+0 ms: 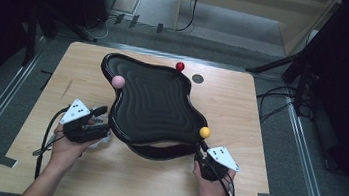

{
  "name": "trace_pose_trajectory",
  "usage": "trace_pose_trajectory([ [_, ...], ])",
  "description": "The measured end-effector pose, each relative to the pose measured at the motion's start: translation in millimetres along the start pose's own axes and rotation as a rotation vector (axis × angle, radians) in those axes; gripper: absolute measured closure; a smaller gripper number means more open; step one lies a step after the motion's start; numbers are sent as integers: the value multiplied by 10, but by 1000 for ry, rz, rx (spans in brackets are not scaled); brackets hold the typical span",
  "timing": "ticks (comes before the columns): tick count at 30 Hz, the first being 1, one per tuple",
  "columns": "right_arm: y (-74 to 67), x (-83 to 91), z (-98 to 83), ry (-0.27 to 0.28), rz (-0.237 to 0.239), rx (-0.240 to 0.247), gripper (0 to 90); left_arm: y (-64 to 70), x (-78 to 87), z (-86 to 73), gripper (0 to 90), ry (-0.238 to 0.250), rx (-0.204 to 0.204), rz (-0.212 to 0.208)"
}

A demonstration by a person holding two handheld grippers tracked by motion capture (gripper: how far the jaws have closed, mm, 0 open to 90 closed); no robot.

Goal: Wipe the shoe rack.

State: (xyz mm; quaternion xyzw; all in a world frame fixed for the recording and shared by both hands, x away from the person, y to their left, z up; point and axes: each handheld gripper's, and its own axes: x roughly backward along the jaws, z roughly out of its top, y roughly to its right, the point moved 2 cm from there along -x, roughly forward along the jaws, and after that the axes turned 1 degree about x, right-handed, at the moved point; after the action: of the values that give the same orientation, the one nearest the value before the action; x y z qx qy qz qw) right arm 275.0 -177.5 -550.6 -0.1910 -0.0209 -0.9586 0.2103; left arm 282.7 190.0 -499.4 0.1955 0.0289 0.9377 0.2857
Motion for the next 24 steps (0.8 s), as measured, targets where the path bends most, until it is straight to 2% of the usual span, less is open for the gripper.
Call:
trace_pose_trajectory([
  [5,59,-80,28,3,12,-13,749,25,-208,-37,585,-35,-18,3],
  [7,72,-116,50,-2,15,-8,749,28,-240,-63,646,-48,-20,-7],
  [9,80,-161,74,-7,10,0,751,40,-234,-72,717,-41,-33,8],
  [10,83,-178,82,-7,6,2,751,45,-226,-71,740,-35,-28,0],
  [14,99,-270,106,-1,2,-11,748,72,-178,-84,752,-37,-32,13],
  [19,95,-358,148,-11,-6,-6,749,132,-85,-155,752,-19,-15,-3],
  [24,131,-401,158,-6,-12,-7,751,220,-45,-199,751,-15,-23,-22],
])
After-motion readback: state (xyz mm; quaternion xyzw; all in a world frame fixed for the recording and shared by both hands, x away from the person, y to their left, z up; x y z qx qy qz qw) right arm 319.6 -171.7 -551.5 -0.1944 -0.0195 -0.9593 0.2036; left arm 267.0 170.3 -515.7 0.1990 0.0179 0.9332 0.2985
